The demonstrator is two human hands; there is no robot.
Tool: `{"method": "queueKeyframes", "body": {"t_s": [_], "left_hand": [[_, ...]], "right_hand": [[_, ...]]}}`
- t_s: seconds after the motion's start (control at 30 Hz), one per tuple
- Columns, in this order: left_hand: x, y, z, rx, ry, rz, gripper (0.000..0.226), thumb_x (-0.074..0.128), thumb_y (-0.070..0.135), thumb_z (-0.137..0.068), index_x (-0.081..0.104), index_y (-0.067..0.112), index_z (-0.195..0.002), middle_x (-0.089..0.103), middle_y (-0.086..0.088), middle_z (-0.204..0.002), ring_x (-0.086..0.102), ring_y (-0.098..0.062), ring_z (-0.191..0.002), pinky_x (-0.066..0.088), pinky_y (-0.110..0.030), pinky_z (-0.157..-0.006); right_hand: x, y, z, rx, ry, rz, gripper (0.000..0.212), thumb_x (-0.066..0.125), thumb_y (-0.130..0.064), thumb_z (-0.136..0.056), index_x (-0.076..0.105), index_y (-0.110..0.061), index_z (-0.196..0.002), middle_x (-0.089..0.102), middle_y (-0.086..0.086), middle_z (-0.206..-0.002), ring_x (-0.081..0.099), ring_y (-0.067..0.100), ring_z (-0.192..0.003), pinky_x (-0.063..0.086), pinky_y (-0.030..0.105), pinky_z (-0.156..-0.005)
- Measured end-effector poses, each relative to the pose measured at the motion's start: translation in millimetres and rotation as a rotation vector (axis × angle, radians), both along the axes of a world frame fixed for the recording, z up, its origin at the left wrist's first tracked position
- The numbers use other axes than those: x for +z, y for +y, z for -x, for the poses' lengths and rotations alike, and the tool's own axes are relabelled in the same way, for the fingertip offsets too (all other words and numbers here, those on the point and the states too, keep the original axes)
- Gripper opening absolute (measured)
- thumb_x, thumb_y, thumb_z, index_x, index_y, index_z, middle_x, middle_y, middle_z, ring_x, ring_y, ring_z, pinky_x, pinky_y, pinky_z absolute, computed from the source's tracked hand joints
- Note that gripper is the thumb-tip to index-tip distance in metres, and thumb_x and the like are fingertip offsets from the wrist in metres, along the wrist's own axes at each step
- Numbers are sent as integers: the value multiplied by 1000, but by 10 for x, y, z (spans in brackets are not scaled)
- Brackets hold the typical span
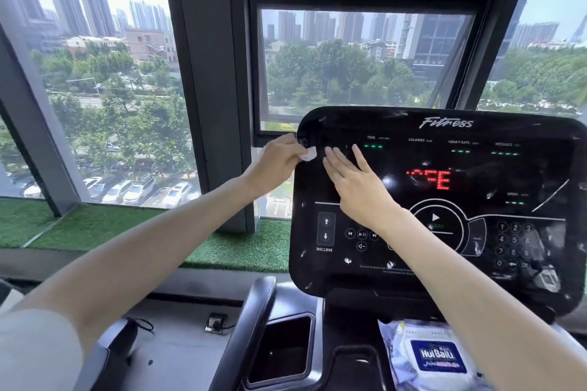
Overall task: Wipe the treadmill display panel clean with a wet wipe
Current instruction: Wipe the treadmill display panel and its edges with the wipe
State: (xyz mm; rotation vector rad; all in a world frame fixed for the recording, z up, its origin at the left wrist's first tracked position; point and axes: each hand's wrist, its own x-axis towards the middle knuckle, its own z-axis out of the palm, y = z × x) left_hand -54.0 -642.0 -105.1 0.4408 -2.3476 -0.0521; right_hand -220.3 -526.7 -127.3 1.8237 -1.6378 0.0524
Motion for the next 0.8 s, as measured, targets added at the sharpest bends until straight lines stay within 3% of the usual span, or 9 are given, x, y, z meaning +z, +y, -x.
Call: {"method": "queueKeyframes", "body": {"t_s": [0.1,0.17,0.3,0.43,0.53,0.6,0.7,0.73,0.8], "left_hand": [[-194,199,-28,-145,-233,144,13,64,-9,-80,70,0,-85,59,-9,-80,54,-17,-72,48,-22,-70],[-236,271,-58,-188,-349,109,14,63,-9,-81,70,0,-88,60,-9,-81,57,-19,-74,49,-24,-69],[-141,108,14,16,45,-79,12,61,-4,-84,70,-2,-90,62,-9,-87,54,-14,-77,48,-27,-74],[-356,317,-85,-140,-296,25,12,61,-2,-86,70,0,-94,60,-8,-85,55,-16,-77,48,-26,-72],[-224,179,-16,-24,-83,-70,12,61,1,-87,71,0,-94,61,-9,-86,57,-18,-74,47,-24,-73],[-210,168,11,21,38,-100,12,62,-1,-86,71,-1,-92,61,-12,-85,59,-21,-73,47,-25,-72],[-418,350,-55,-121,-232,-25,14,58,-3,-86,70,-4,-92,61,-16,-85,58,-26,-77,49,-32,-72],[-461,382,-87,-156,-301,-16,14,58,-3,-86,70,-4,-93,61,-16,-84,58,-26,-77,49,-31,-72],[-438,308,-70,-100,-202,-99,14,59,-2,-86,70,-3,-96,61,-14,-86,56,-19,-76,44,-17,-73]], "right_hand": [[-39,28,9,-10,-7,-6,69,31,2,-80,14,0,-146,6,15,-156,-1,24,-145,-8,43,-116],[-98,73,29,-8,41,19,74,21,1,-74,8,-1,-147,1,14,-157,-6,25,-144,-6,42,-117],[-366,235,29,-1,-10,81,72,23,2,-73,23,2,-145,18,17,-154,11,26,-144,7,43,-115],[-574,343,-98,27,-88,30,67,17,0,-74,40,4,-137,37,18,-146,30,28,-138,12,43,-112],[-622,348,-120,2,-123,-1,68,16,-1,-72,42,5,-135,39,20,-144,33,28,-137,15,44,-111],[-631,345,-125,-35,-173,10,69,17,-2,-71,42,5,-135,40,19,-144,34,28,-136,21,41,-113],[-640,360,-147,-43,-212,3,67,35,2,-69,41,6,-135,38,20,-144,35,29,-136,24,41,-113],[-638,359,-152,-36,-214,-5,69,43,5,-67,41,6,-135,38,21,-145,35,30,-136,23,42,-113],[-628,350,-156,-34,-212,-21,72,50,8,-64,40,7,-135,37,22,-144,35,31,-135,20,42,-113]]}}
